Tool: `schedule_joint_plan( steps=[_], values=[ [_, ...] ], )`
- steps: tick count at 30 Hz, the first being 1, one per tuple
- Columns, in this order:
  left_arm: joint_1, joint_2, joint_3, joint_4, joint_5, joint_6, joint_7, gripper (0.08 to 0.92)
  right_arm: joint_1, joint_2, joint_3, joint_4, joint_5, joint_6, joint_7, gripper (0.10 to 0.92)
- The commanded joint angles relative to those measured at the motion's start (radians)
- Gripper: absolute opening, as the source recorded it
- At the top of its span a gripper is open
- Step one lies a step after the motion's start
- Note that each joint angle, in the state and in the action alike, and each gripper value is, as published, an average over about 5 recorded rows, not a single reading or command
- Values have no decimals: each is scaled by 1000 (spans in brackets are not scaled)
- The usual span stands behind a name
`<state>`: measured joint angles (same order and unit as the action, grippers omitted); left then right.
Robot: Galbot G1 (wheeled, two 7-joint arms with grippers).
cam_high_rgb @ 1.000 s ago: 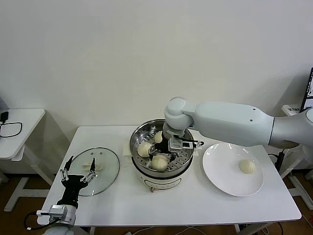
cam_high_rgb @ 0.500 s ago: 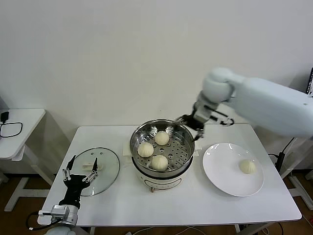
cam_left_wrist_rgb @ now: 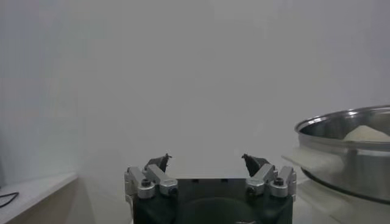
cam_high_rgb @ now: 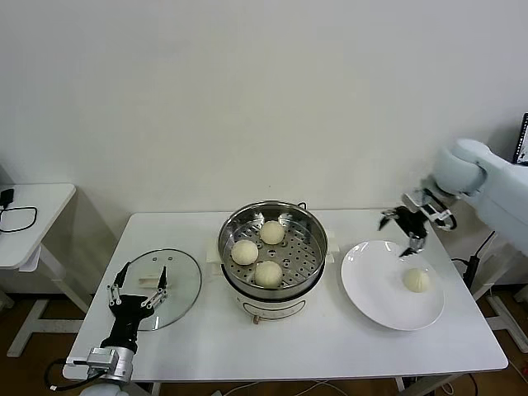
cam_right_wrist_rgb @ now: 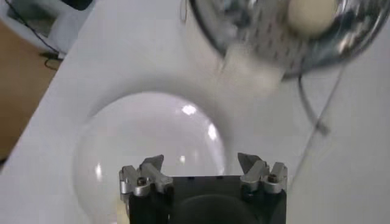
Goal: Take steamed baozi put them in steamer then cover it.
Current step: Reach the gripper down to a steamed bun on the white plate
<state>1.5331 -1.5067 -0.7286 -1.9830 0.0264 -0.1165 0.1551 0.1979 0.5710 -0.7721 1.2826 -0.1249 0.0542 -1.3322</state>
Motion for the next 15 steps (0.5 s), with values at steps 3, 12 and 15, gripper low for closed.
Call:
schedule_joint_plan(
  steps=[3, 12, 15],
  values=[
    [2, -2, 10, -4, 9, -2, -3, 823, -367, 1, 382, -179, -223, -44, 39, 823],
    [3, -3, 4, 1, 11, -2, -4, 823, -411, 89, 433, -265, -292, -25, 71, 823],
    [2, -2, 2, 1, 11, -1, -4, 823, -421, 109, 443, -284, -311, -20, 74, 823]
  ],
)
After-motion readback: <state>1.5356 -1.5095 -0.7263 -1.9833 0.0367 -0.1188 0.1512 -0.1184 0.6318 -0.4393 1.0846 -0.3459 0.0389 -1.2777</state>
